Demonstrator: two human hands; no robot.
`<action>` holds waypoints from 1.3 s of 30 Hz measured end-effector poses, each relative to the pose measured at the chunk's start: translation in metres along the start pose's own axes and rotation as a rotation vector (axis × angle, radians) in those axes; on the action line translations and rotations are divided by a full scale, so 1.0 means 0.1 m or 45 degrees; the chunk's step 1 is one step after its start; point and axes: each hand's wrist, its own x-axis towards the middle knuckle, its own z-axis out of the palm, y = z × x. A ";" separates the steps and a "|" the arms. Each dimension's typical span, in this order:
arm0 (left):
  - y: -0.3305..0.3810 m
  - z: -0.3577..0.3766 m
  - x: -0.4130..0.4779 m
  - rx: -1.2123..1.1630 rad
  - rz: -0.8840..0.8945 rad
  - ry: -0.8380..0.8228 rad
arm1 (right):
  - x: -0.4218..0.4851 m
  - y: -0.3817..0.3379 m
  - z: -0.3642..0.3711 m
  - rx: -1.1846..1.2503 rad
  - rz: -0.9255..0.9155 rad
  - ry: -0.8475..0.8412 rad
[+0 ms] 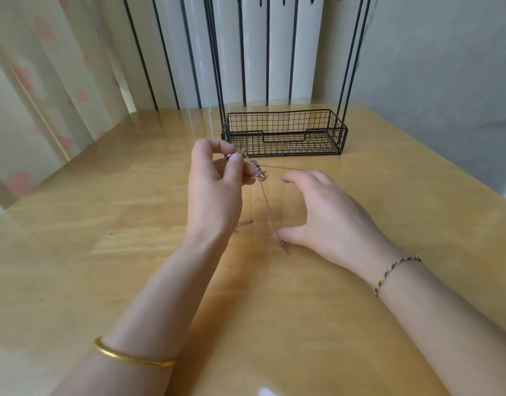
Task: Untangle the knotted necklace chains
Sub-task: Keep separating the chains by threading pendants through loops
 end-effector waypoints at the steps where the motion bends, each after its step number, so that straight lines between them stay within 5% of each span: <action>1: 0.01 0.01 0.00 -0.007 -0.024 -0.018 | 0.00 0.00 0.01 0.007 -0.001 0.003; 17: 0.09 0.04 -0.05 -0.354 -0.305 -0.210 | 0.01 -0.02 0.05 0.663 0.026 0.113; 25: 0.13 0.05 -0.07 -0.428 -0.346 -0.266 | 0.03 -0.01 0.08 0.717 0.050 0.167; 34: 0.11 0.07 -0.09 -0.160 -0.321 -0.195 | 0.04 -0.04 -0.01 1.335 0.072 0.362; 39: 0.08 0.06 -0.09 -0.038 -0.318 -0.199 | 0.08 0.04 -0.07 1.257 0.076 0.587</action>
